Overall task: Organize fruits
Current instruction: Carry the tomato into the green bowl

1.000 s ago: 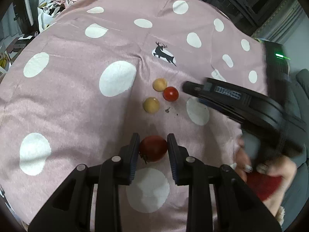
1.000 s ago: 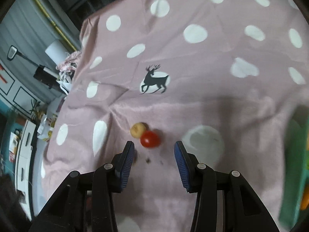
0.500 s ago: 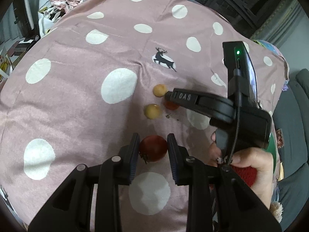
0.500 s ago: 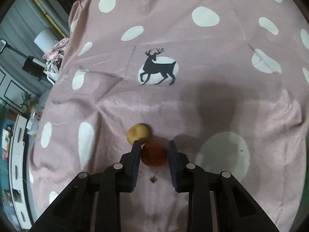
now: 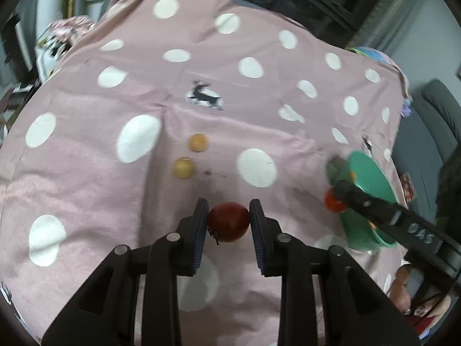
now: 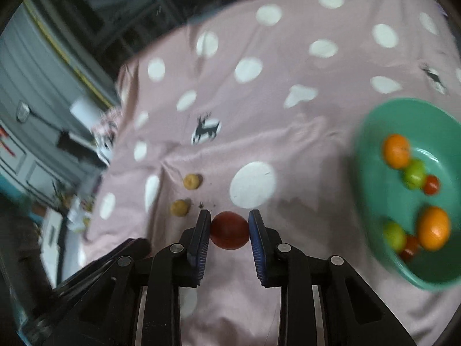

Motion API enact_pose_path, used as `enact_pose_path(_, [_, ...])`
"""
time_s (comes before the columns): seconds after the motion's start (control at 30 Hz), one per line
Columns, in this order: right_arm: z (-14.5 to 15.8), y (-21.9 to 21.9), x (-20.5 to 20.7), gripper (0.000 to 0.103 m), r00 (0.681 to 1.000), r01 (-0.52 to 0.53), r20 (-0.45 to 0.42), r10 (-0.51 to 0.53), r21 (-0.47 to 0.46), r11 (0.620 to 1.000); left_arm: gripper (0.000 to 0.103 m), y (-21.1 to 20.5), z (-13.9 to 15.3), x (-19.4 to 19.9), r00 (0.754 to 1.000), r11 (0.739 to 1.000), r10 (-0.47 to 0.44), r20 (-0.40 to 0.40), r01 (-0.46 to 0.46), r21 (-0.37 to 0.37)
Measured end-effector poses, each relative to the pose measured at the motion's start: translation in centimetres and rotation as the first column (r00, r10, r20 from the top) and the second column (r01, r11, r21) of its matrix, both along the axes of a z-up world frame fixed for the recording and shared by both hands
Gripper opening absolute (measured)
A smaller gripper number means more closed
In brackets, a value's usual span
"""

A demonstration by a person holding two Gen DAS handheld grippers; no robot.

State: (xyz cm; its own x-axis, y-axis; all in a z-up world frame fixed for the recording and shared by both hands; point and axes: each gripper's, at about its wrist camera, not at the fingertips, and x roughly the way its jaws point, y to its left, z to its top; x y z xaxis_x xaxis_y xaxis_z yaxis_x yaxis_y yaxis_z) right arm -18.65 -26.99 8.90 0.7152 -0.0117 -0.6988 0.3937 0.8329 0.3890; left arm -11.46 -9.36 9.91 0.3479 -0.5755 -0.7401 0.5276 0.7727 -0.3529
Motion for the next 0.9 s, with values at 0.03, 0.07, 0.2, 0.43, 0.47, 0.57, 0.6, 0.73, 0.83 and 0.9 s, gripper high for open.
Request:
enact_pose_path(0.03, [0.5, -0.5, -1.3, 0.029, 0.999, 0.024, 0.030, -0.024, -0.001, 1.000, 0.029, -0.5, 0.3, -0.5, 1.000, 1.000, -0.018, 0.010, 0.018, -0.001])
enact_pose_path(0.07, [1.0, -1.1, -2.1, 0.029, 0.998, 0.046, 0.048, -0.045, -0.006, 0.999, 0.029, -1.2, 0.6, -1.1, 0.999, 0.999, -0.042, 0.026, 0.042, -0.001])
enact_pose_path(0.2, [2.9, -2.9, -4.4, 0.029, 0.986, 0.143, 0.102, -0.135, -0.068, 0.987, 0.029, -4.5, 2.0, -3.3, 0.989, 0.993, -0.118, 0.088, 0.117, 0.012])
enact_pose_path(0.43, [3.5, -6.8, -8.1, 0.029, 0.956, 0.263, 0.143, -0.255, -0.038, 0.964, 0.029, -10.6, 3.5, -5.4, 0.968, 0.974, -0.221, 0.119, 0.226, -0.030])
enact_pose_path(0.47, [3.4, -7.4, -8.6, 0.029, 0.951, 0.282, 0.143, -0.275, -0.032, 0.959, 0.029, -11.6, 3.5, -5.7, 0.964, 0.969, -0.237, 0.118, 0.243, -0.035])
enact_pose_path(0.57, [3.3, -8.6, -10.1, 0.029, 0.935, 0.333, 0.137, -0.327, -0.029, 0.942, 0.029, -14.2, 3.3, -6.5, 0.952, 0.957, -0.284, 0.117, 0.290, -0.034])
enact_pose_path(0.6, [3.2, -9.1, -10.5, 0.029, 0.928, 0.356, 0.134, -0.349, -0.031, 0.934, 0.029, -15.0, 3.1, -6.8, 0.948, 0.953, -0.295, 0.116, 0.301, -0.032])
enact_pose_path(0.73, [2.8, -10.6, -12.2, 0.029, 0.900, 0.430, 0.104, -0.424, -0.039, 0.902, 0.029, -18.1, 2.1, -8.1, 0.932, 0.935, -0.352, 0.085, 0.355, -0.022])
enact_pose_path(0.83, [1.8, -12.0, -13.1, 0.029, 0.894, 0.438, 0.094, -0.438, 0.020, 0.899, 0.029, -19.8, 1.3, -9.0, 0.919, 0.922, -0.385, 0.081, 0.387, -0.002])
enact_pose_path(0.9, [1.3, -12.8, -13.4, 0.029, 0.886, 0.454, 0.076, -0.457, 0.045, 0.890, 0.029, -20.8, 0.7, -9.3, 0.916, 0.919, -0.395, 0.068, 0.395, 0.010])
